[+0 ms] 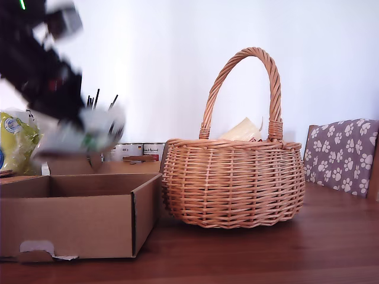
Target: Move the bags of Easter eggs from the cardboard box on the left into the woven basket on the right side.
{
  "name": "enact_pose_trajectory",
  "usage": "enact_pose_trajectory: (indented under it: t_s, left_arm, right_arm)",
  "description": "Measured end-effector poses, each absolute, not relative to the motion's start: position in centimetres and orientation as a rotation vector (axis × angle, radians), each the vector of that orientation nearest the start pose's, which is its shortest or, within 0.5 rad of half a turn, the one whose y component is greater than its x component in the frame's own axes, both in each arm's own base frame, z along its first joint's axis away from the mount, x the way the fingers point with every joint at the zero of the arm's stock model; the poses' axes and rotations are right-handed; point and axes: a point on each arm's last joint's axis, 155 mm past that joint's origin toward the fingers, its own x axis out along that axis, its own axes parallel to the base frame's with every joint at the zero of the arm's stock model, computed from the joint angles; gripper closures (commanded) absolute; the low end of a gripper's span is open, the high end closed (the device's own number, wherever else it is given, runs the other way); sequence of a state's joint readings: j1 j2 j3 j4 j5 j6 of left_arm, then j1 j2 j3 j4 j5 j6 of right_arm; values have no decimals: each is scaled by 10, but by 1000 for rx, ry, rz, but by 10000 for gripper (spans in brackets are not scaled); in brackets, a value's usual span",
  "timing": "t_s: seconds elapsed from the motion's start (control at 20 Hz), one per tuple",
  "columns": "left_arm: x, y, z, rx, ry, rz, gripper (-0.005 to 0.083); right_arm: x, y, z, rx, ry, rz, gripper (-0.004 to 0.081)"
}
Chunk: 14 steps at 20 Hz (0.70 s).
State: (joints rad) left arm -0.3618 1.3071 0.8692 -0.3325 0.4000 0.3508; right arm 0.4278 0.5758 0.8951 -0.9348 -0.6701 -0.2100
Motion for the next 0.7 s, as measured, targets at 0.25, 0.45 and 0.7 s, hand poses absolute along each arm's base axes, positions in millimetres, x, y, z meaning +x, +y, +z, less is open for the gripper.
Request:
enact_pose_trajectory:
  t_s: [0.25,0.45,0.7]
  left_arm:
    - [301,-270,188,157,491,-1021,613]
    - [314,-313,193,107,383,-1057,613]
    - [343,-336,186,54,289,-1016,613]
  right_arm:
    - [121,181,259,-105,525,1123,783]
    - [122,181,259,-105,524,1123,783]
    - [122,181,259,-105,524,1123,783]
